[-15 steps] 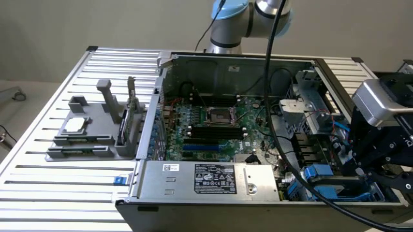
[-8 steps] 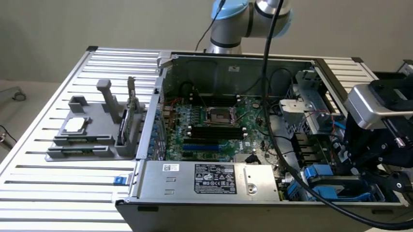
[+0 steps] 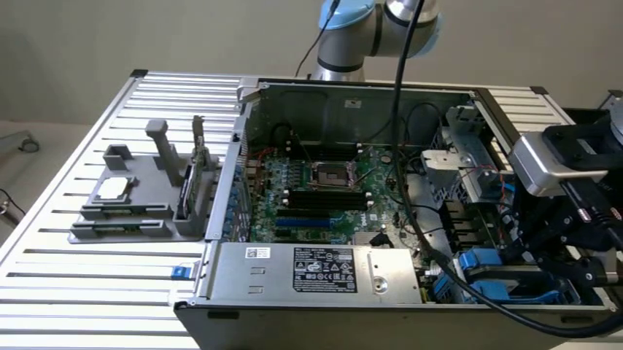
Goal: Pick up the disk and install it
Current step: 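Insert the disk into the insertion slot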
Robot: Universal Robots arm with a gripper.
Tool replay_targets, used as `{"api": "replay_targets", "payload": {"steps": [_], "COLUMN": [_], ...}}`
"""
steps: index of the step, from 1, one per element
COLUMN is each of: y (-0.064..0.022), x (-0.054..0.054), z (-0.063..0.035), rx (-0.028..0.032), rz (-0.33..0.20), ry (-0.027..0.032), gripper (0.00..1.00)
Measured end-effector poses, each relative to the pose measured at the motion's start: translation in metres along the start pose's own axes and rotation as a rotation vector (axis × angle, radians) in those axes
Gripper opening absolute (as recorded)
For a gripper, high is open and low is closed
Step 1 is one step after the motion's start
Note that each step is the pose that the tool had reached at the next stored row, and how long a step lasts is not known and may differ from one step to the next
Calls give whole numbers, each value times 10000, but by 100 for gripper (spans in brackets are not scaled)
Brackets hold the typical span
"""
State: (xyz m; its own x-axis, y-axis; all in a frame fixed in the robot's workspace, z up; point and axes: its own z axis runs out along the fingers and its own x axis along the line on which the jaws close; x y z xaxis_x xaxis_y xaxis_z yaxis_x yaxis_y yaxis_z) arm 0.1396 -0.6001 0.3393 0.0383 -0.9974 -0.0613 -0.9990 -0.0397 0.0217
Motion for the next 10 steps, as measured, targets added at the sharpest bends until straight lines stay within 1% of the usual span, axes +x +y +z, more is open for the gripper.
{"api": "replay_targets", "payload": {"steps": [4, 10], "y": [-1, -2], "x": [0, 3], "z": [45, 87], "rx": [19, 24], "rz": [-10, -23], "ry": [-2, -1], "gripper": [11, 11]}}
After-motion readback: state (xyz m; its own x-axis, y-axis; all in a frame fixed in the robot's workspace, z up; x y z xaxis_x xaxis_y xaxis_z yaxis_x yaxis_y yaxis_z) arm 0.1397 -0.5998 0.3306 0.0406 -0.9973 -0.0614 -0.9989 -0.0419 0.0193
